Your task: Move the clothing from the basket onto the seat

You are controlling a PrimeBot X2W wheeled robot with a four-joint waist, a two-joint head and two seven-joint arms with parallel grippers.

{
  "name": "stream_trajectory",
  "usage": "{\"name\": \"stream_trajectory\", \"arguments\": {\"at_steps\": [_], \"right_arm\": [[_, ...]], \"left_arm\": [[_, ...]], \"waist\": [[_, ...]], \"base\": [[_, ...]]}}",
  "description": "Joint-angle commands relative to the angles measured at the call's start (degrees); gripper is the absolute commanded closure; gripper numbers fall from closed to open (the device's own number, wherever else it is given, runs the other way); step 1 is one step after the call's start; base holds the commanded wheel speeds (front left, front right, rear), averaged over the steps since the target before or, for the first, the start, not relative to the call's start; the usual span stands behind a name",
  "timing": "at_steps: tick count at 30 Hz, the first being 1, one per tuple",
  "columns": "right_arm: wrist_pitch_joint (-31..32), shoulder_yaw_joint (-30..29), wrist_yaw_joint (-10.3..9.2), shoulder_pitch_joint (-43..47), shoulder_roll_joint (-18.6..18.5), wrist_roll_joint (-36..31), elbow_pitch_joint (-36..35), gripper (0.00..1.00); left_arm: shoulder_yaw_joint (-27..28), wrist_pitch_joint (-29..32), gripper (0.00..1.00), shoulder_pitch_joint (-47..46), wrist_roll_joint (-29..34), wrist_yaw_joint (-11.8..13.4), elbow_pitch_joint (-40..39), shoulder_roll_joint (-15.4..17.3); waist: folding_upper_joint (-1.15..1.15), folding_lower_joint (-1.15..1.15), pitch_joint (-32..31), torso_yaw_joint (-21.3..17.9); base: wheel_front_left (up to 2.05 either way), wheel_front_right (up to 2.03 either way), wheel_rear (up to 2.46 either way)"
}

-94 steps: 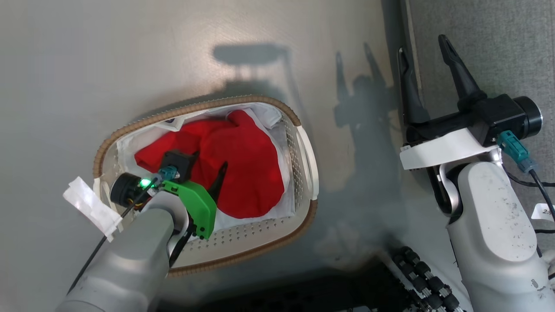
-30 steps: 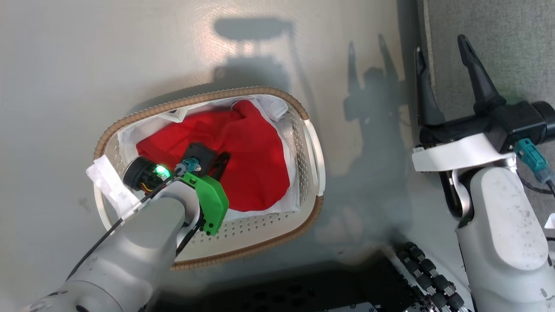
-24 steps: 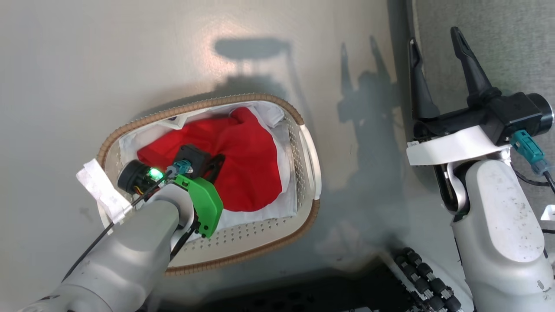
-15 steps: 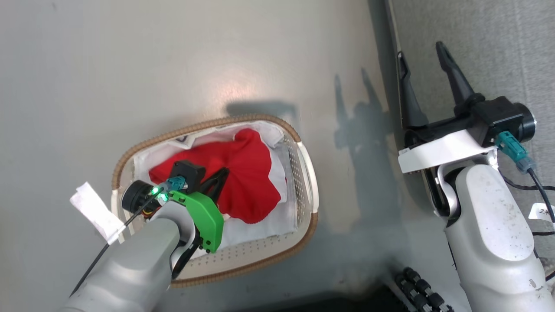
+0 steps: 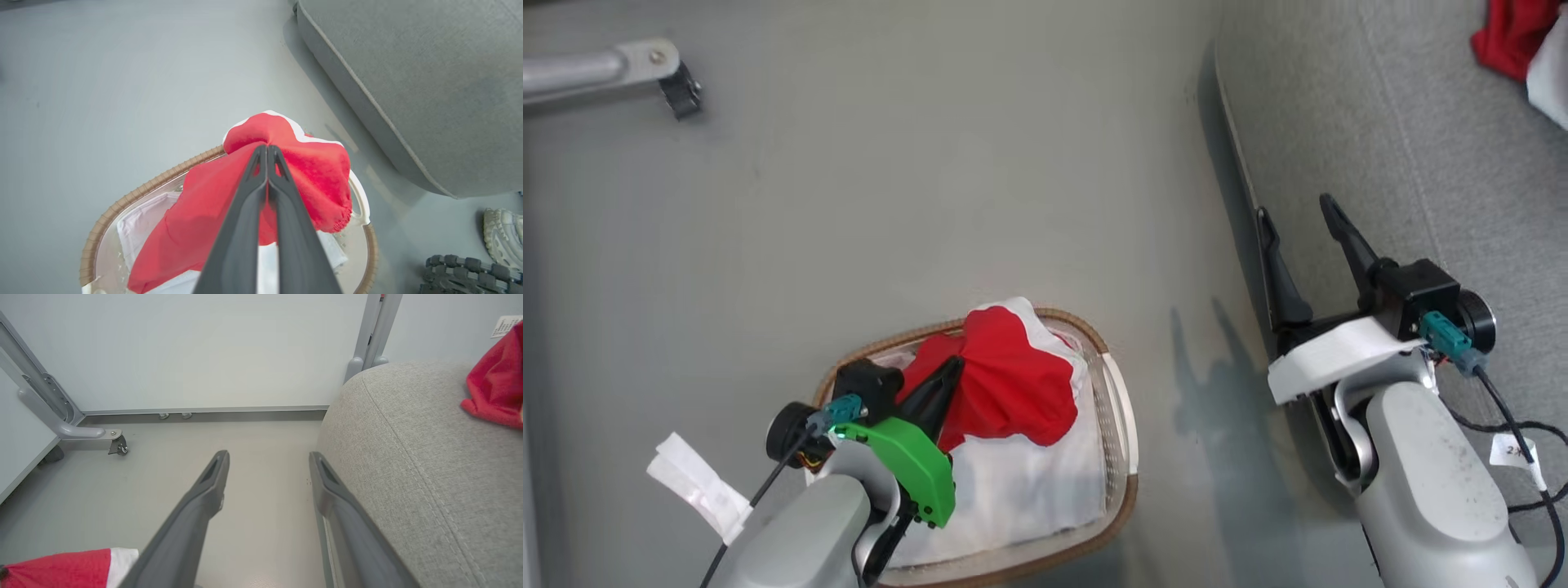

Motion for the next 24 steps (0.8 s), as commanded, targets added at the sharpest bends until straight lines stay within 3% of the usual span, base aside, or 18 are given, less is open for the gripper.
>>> {"name": "stream_trajectory", "arguments": {"at_steps": [1, 15, 24], "right_arm": [[-0.27, 0.05, -0.08, 1.78, -0.24, -0.07, 0.55, 0.00], [-0.27, 0.40, -0.08, 10.29, -0.27, 2.44, 3.92, 0.00], [-0.27, 1.35, -0.08, 12.90, -0.26, 3.66, 4.27, 0.00]], "left_arm": [[1.42, -0.17, 1.00, 1.67, 1.08, 0.04, -1.23, -0.19], [18.21, -0.17, 1.00, 9.49, 12.20, 0.04, -17.52, -2.11], [23.39, -0.18, 1.00, 7.51, 15.64, 0.04, -28.17, -3.46]], "waist": [[0.00, 0.00, -9.42, 3.05], [0.00, 0.00, -23.43, 6.10], [0.00, 0.00, -26.82, 7.17]], "base": [[0.00, 0.00, 0.00], [0.00, 0.00, 0.00], [0.00, 0.00, 0.00]]}}
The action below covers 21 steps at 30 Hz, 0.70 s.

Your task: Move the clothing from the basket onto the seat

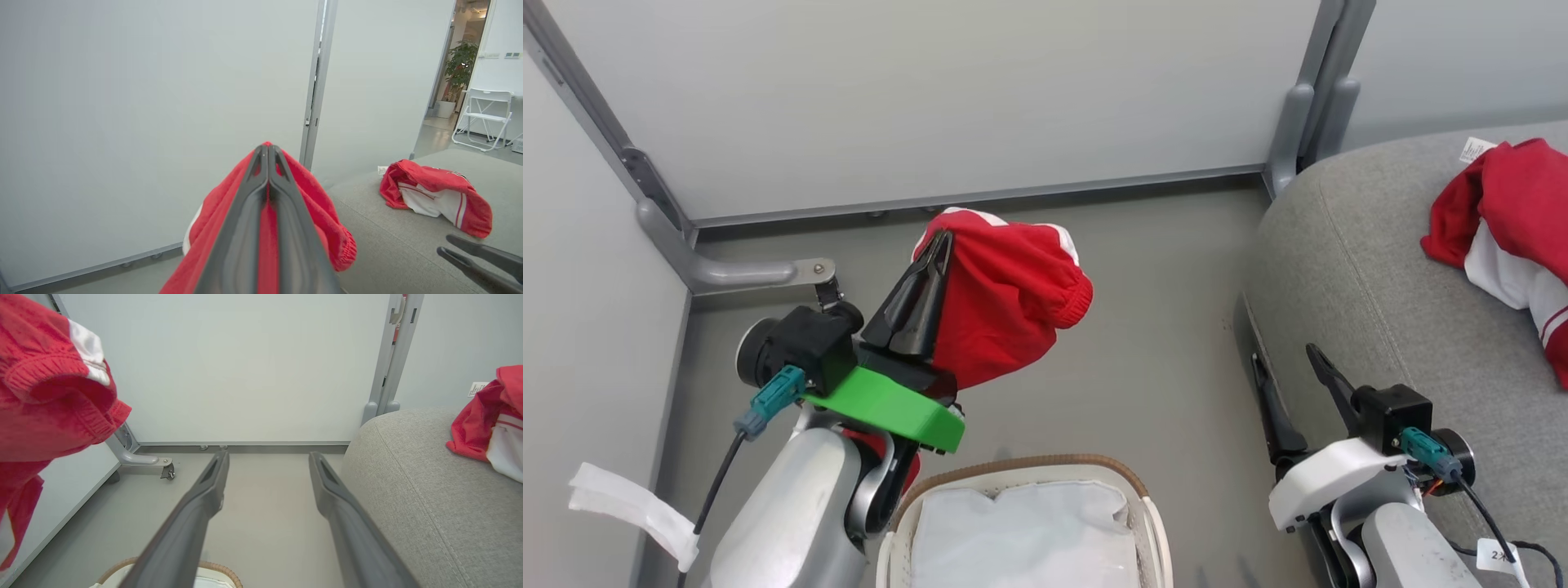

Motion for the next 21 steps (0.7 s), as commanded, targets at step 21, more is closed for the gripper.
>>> {"name": "stream_trajectory", "arguments": {"at_steps": [21], "right_arm": [[-0.20, 26.71, -0.08, -13.71, -0.27, 0.09, -11.01, 0.00]], "left_arm": [[-3.13, -0.18, 1.00, 0.51, 0.76, 0.04, -4.07, -2.52]], "waist": [[0.00, 0.01, -2.44, 2.32]], "base": [[0.00, 0.00, 0.00]]}}
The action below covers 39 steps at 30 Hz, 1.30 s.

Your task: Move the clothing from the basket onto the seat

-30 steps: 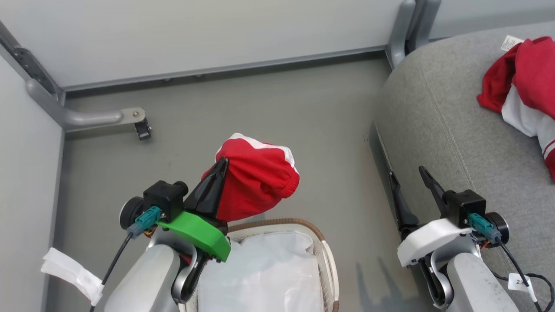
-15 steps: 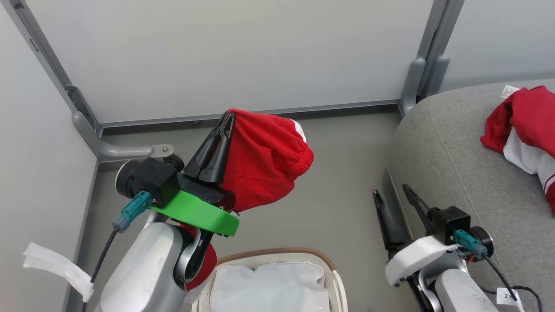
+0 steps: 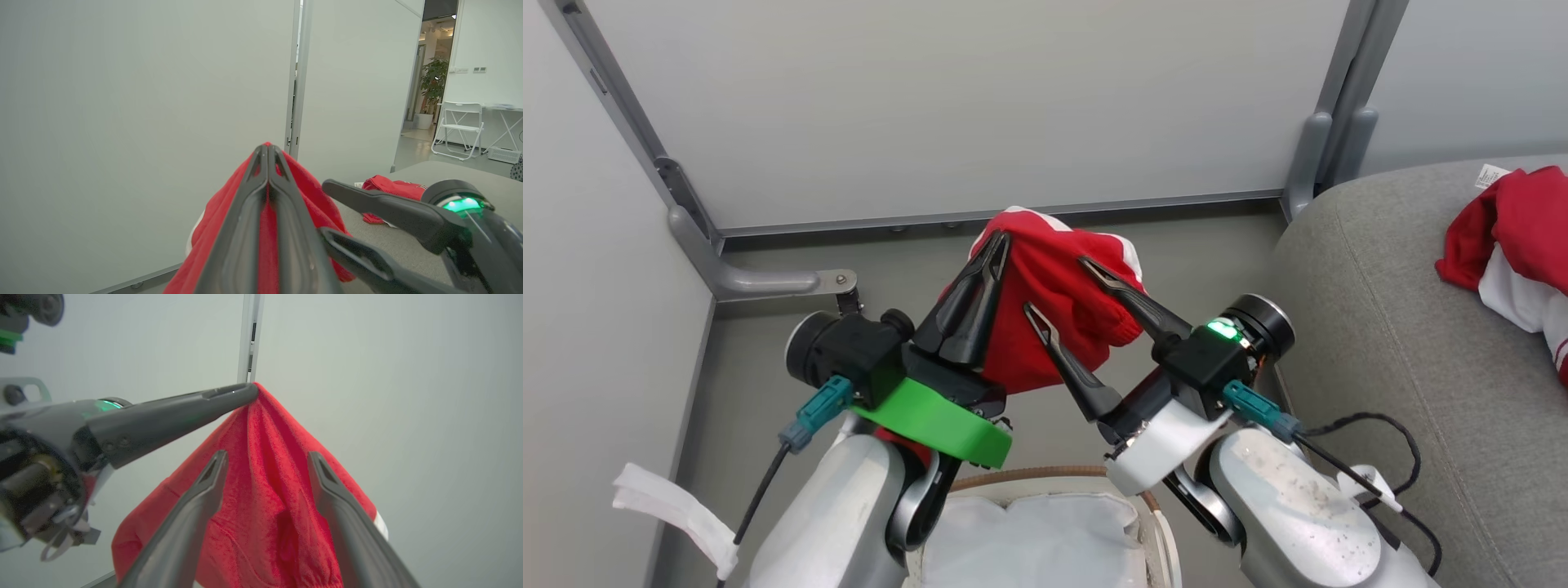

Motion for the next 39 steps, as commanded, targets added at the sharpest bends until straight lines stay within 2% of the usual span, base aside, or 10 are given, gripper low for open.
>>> {"name": "stream_trajectory", "arguments": {"at_steps": [1, 6, 10, 11, 12, 22, 23, 24, 25, 39], "right_arm": [[-0.11, 0.86, -0.08, -1.83, -0.26, -0.75, 1.27, 0.00], [-0.10, 2.07, -0.08, -5.52, -0.28, -2.71, 5.72, 0.00], [-0.07, 4.37, -0.08, -7.06, -0.27, -1.33, 14.25, 0.00], [-0.07, 5.23, -0.08, -7.18, -0.28, -0.74, 15.73, 0.13], [-0.07, 5.93, -0.08, -7.17, -0.20, 1.36, 16.54, 1.00], [-0.07, 6.13, -0.08, -6.80, -0.33, 7.78, 19.67, 1.00], [-0.07, 5.69, -0.08, -6.47, -0.35, 7.86, 19.64, 1.00], [-0.07, 4.98, -0.08, -6.08, -0.33, 8.01, 19.48, 1.00], [-0.07, 4.73, -0.08, -5.81, -0.33, 8.16, 19.18, 1.00], [-0.07, -4.05, -0.08, -1.14, -0.25, 5.09, 14.58, 1.00]], "left_arm": [[-0.52, -0.17, 1.00, 0.18, -0.34, 0.04, -0.05, -0.31], [-2.62, -0.17, 1.00, -0.04, -0.90, 0.04, 0.02, -0.88], [-4.94, -0.17, 1.00, -0.25, -1.48, 0.04, -0.05, -1.38], [-5.36, -0.17, 1.00, -0.31, -1.60, 0.04, -0.05, -1.50], [-5.78, -0.17, 1.00, -0.37, -1.92, 0.04, -0.01, -1.60], [-3.70, -0.17, 1.00, 1.39, -1.23, 0.04, 0.48, -1.65], [-3.50, -0.17, 0.89, 1.61, -0.98, 0.04, 0.74, -1.74], [-3.17, -0.17, 0.54, 1.64, -0.31, 0.04, 0.96, -1.75], [-2.60, -0.16, 0.00, 1.71, 0.31, 0.04, 1.21, -1.55], [0.57, -0.08, 0.00, 4.19, 2.74, 0.04, 2.39, -1.40]], "waist": [[0.00, 0.00, -0.01, 0.72], [0.00, 0.00, -0.11, 2.64], [0.00, 0.00, -0.34, 4.74], [0.00, 0.00, -0.38, 5.05], [0.00, 0.00, -0.41, 5.40], [0.00, 0.00, 0.07, 4.05], [0.00, 0.00, 0.12, 3.48], [0.00, 0.00, 0.19, 2.61], [0.00, 0.00, 0.29, 1.67], [0.00, 0.00, 3.78, -21.08]], "base": [[0.00, 0.00, 0.00], [0.00, 0.00, 0.00], [0.00, 0.00, 0.00], [0.00, 0.00, 0.00], [0.00, 0.00, 0.00], [0.00, 0.00, 0.00], [0.00, 0.00, 0.00], [0.00, 0.00, 0.00], [0.00, 0.00, 0.00], [0.00, 0.00, 0.00]]}}
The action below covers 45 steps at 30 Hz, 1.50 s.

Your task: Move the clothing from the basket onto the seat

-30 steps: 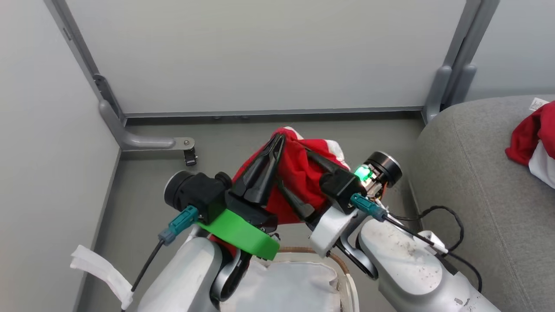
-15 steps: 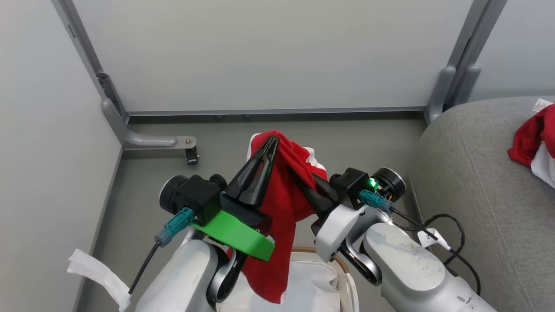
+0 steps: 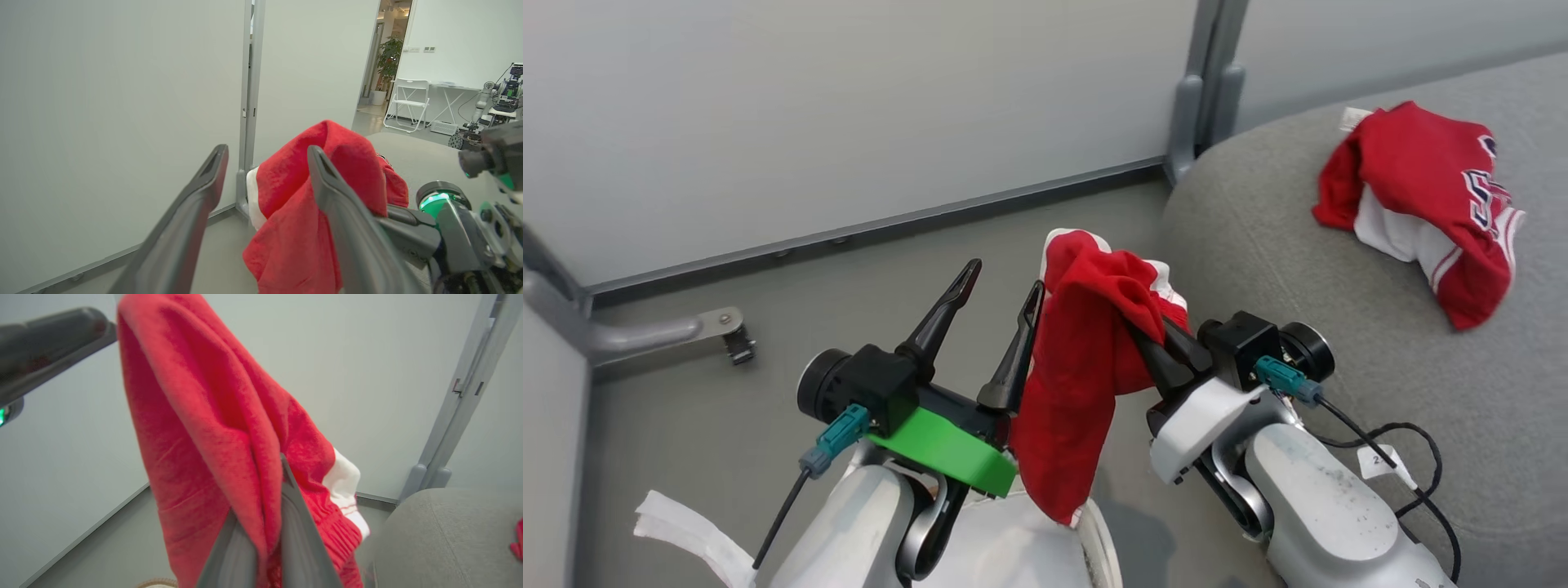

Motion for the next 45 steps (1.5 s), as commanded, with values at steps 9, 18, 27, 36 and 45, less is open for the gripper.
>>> {"name": "stream_trajectory", "arguments": {"at_steps": [9, 18, 27, 36, 45], "right_arm": [[-0.03, -6.05, -0.08, 5.13, -0.13, -4.32, -2.66, 1.00], [-0.04, -13.31, -0.08, 2.30, -0.39, -11.64, -3.76, 1.00], [1.10, -21.72, -0.08, -15.38, -8.26, -20.22, -7.91, 1.00], [9.58, -30.49, -0.08, -30.60, -17.82, -26.82, -9.22, 1.00], [15.09, -41.92, -0.09, -31.32, -18.69, -35.00, -3.70, 1.00]], "left_arm": [[-0.21, 0.02, 0.00, 1.30, 0.27, 0.04, 0.32, 0.72], [-1.93, 0.02, 0.00, 1.47, -0.25, 0.04, 1.05, 2.16], [-3.39, 0.02, 0.00, 1.44, -1.39, 0.04, 0.99, 5.91], [-3.88, 0.02, 0.00, -0.93, -2.80, 0.04, -0.73, 9.60], [-4.71, 0.02, 0.00, -3.93, -4.34, 0.04, -1.58, 12.15]], "waist": [[0.00, 0.00, 4.84, -20.27], [0.00, 0.00, 8.18, -20.40], [0.00, 0.00, 13.98, -16.16], [0.00, 0.00, 20.40, -11.38], [0.00, 0.00, 25.59, -4.77]], "base": [[0.00, 0.00, 0.00], [0.00, 0.00, 0.00], [0.00, 0.00, 0.00], [0.00, 0.00, 0.00], [0.00, 0.00, 0.00]]}}
